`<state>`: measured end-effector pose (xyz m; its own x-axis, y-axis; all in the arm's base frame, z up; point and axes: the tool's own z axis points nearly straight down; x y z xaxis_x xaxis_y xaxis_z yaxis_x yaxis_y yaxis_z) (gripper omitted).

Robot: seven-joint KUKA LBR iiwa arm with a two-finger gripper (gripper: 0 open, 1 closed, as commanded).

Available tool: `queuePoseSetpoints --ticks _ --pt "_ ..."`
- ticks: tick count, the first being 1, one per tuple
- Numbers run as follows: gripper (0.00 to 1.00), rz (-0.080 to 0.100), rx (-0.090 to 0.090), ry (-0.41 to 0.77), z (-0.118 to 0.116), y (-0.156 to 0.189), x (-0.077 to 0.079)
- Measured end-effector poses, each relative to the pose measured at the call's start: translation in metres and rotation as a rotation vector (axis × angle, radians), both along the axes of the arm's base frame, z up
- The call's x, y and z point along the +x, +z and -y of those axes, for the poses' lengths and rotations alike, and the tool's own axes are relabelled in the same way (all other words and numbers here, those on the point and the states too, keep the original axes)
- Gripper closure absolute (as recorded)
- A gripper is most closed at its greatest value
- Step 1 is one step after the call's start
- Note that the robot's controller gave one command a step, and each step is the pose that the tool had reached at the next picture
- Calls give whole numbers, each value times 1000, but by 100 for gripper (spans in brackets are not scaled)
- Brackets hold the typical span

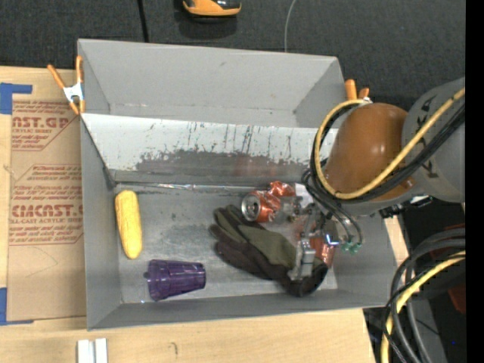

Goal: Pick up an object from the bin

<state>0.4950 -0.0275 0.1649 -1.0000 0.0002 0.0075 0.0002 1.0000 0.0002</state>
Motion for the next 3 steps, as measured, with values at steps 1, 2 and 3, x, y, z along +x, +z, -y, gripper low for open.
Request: queuePoseSetpoints --ticks 1,2,3 --pt "0 8 0 1 0 4 2" --pt "0 18 -1 -13 11 -35 4" --pt "100 12 0 64 26 -94 -5"
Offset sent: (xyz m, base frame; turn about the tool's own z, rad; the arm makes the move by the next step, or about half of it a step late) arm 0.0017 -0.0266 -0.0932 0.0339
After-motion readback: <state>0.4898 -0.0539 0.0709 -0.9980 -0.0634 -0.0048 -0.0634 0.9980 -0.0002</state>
